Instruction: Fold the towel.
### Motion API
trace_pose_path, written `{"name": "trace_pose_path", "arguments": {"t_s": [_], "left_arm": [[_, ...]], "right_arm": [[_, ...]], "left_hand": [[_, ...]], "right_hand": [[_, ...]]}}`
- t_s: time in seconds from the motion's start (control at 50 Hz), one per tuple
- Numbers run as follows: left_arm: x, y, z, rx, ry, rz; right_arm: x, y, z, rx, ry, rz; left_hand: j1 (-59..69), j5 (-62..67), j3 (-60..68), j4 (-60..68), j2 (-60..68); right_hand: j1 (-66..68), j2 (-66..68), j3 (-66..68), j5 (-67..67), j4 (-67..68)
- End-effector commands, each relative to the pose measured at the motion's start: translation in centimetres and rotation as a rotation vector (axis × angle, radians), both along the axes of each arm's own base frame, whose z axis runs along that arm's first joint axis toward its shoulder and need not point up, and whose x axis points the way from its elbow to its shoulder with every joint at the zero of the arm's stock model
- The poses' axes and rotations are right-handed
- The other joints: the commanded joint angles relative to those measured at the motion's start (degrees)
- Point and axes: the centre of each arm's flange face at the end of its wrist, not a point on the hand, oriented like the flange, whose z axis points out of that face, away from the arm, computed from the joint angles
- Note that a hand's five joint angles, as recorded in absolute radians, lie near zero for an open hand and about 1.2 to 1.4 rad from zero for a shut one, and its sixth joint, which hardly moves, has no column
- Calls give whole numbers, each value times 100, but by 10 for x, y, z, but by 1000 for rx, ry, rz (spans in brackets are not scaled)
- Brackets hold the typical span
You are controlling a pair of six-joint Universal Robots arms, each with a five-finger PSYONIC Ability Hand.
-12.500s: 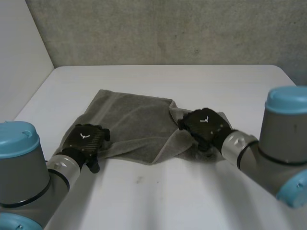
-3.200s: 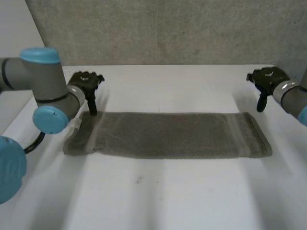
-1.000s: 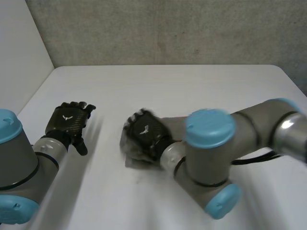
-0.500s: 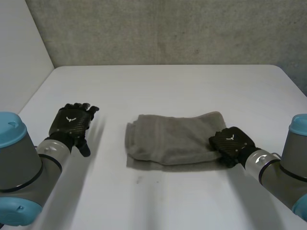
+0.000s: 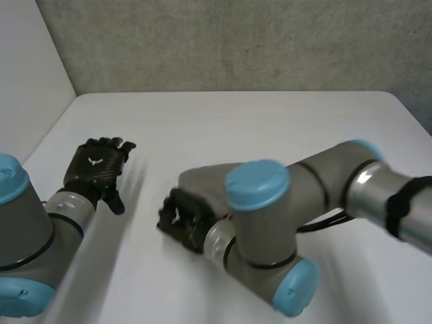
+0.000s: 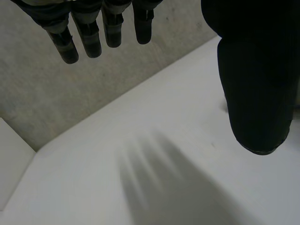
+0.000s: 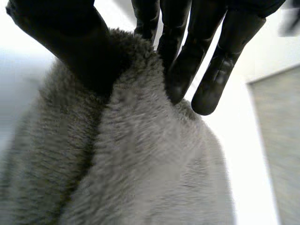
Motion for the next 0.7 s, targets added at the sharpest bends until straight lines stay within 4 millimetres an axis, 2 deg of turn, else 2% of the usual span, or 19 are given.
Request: {"name": "trace_pose_path", "arguments": {"t_s": [0.02, 0.06, 0.08, 0.1, 0.12, 0.16, 0.24, 0.3, 0.32, 0.34, 0.38, 0.44, 0.48, 0.5, 0.54, 0.6, 0.64, 0.66, 0.7], "left_arm": [[-4, -8, 25, -57, 83, 5], [-9, -11, 36, -67, 143, -2], [-9, -11, 36, -67, 143, -2], [-13, -11, 42, -63, 175, -11], [-13, -11, 42, -63, 175, -11], [-21, -10, 50, -37, 228, -26], [-33, -9, 51, 3, 267, -53], [-51, -3, 45, 64, 290, -94], [-60, -1, 40, 97, 296, -111], [-60, -1, 40, 97, 296, -112], [-74, 5, 24, 175, 292, -136], [-83, 8, 16, 209, 289, -151], [-102, 18, -4, 277, 277, -188], [-102, 18, -4, 277, 277, -189], [-115, 23, -23, 322, 254, -212], [-119, 24, -32, 335, 240, -207], [-119, 22, -48, 350, 204, -150], [-119, 22, -48, 350, 204, -150], [-115, 19, -61, 355, 172, -90]], "right_arm": [[-9, 0, 18, 11, -30, -46], [-21, -18, 45, 78, -187, -145], [-21, -18, 45, 79, -188, -146], [-31, -29, 59, 119, -272, -207], [-31, -29, 59, 120, -273, -207], [-51, -40, 81, 201, -415, -299], [-66, -43, 89, 289, -508, -362], [-81, -56, 89, 364, -564, -444], [-89, -66, 87, 389, -573, -490], [-89, -66, 87, 389, -574, -491], [-101, -79, 79, 431, -561, -559], [-104, -83, 73, 450, -540, -583], [-108, -93, 55, 494, -493, -633], [-108, -93, 55, 494, -493, -633], [-110, -99, 40, 536, -448, -660], [-109, -99, 31, 556, -424, -666], [-107, -104, 15, 567, -390, -671], [-107, -104, 15, 567, -390, -671], [-104, -109, -2, 562, -345, -670]], "left_hand": [[42, -139, 57, 51, 62], [42, -139, 57, 51, 62], [42, -139, 57, 51, 62], [42, -139, 57, 51, 62], [42, -139, 57, 51, 62], [42, -139, 57, 51, 62], [63, -117, 78, 72, 84], [97, -84, 111, 106, 117], [114, -67, 128, 123, 134], [114, -67, 128, 123, 134], [114, -67, 128, 123, 134], [131, -50, 145, 140, 151], [214, 33, 229, 223, 235], [215, 34, 229, 224, 235], [215, 34, 229, 224, 235], [215, 34, 229, 224, 235], [231, 51, 246, 241, 252], [232, 51, 246, 241, 252], [215, 34, 229, 224, 235]], "right_hand": [[-5051, -4932, -5204, -5150, -5216], [-5051, -4932, -5204, -5150, -5216], [-5051, -4932, -5204, -5150, -5216], [-5051, -4932, -5204, -5150, -5216], [-5051, -4932, -5204, -5150, -5216], [-5051, -4932, -5204, -5150, -5216], [-5051, -4932, -5204, -5150, -5216], [-5051, -4932, -5204, -5150, -5216], [-5051, -4932, -5204, -5150, -5216], [-5051, -4932, -5204, -5150, -5216], [-5051, -4932, -5204, -5150, -5216], [-5051, -4932, -5204, -5150, -5216], [-5051, -4932, -5204, -5150, -5216], [-5051, -4932, -5204, -5150, -5216], [-5051, -4932, -5204, -5150, -5216], [-5051, -4932, -5204, -5150, -5216], [-5051, -4932, -5204, -5150, -5216], [-5051, -4932, -5204, -5150, -5216], [-5051, -4932, -5204, -5150, -5216]]}}
